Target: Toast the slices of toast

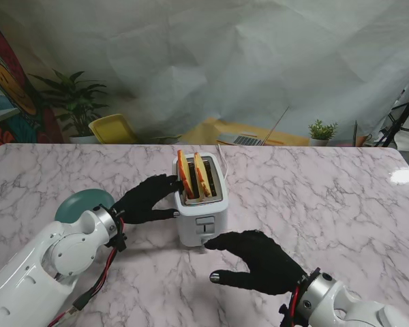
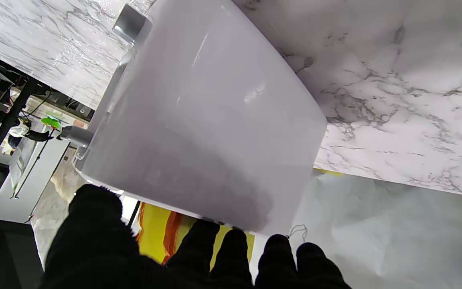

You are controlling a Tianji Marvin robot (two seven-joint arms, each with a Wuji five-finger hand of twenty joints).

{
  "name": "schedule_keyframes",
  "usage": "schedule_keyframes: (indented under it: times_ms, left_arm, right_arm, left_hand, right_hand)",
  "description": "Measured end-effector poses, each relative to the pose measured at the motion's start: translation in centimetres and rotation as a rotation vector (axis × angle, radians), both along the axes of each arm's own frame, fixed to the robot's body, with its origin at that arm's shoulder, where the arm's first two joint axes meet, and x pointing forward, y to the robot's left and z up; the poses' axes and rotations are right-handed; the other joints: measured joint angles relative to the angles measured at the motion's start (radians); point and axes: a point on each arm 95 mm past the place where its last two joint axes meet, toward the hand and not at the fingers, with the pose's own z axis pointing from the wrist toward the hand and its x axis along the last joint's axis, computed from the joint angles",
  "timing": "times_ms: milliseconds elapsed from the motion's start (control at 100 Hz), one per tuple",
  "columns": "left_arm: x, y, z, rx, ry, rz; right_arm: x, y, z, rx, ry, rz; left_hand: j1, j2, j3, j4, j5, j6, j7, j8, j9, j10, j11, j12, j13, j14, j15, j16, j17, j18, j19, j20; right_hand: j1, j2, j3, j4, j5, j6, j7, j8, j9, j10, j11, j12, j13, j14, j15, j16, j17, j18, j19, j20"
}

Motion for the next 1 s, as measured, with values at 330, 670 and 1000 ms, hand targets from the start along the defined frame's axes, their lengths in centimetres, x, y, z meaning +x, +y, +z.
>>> schedule_keyframes:
  times_ms: [330,670,1000]
  left_arm:
    - [0.2,-0.1,0.6,0.004,0.038,-0.014]
    - [0.2,-0.2,0.6,0.001,0.046,-0.013]
    - [0.2,-0.2,0.5,-0.004,0.045,-0.008]
  right_arm:
    - [0.9,1.1,0.2,-0.049,0.095,0.046]
    - [2.9,3.5,-0.3,-0.072,0.087,0.074]
    - [6.1,3.5,-2.0,-0.115,0.169,0.000]
  left_hand:
    - [0.027,-0.008,0.000,0.000,0.000,0.029,-0.007,-0.002,-0.001,0.011,-0.001,-0.002,0.001,0.000,0.015,0.000,0.000,0.000,0.000,0.014]
    - [0.038,-0.008,0.000,0.000,0.000,0.030,-0.007,-0.002,-0.001,0.011,-0.005,-0.002,0.001,0.000,0.024,0.000,0.000,0.000,0.000,0.027]
    - [0.038,-0.008,0.000,0.000,0.000,0.033,-0.008,-0.002,-0.001,0.008,-0.011,-0.002,0.001,0.000,0.030,0.000,0.000,0.000,0.000,0.039]
  right_hand:
    - [0.000,0.028,-0.027,0.002,-0.028,0.038,-0.061,0.000,-0.038,0.002,-0.081,-0.036,-0.048,0.000,-0.049,-0.037,-0.026,-0.040,-0.032,0.000]
    - [0.000,0.061,-0.068,0.008,-0.038,0.049,-0.123,-0.013,-0.048,0.003,-0.218,-0.103,-0.086,-0.003,-0.074,-0.058,-0.041,-0.086,-0.066,-0.013]
    - [0.000,0.083,-0.104,0.011,-0.087,0.051,-0.151,-0.013,-0.048,0.001,-0.329,-0.174,-0.159,-0.023,-0.075,-0.067,-0.073,-0.123,-0.149,-0.036]
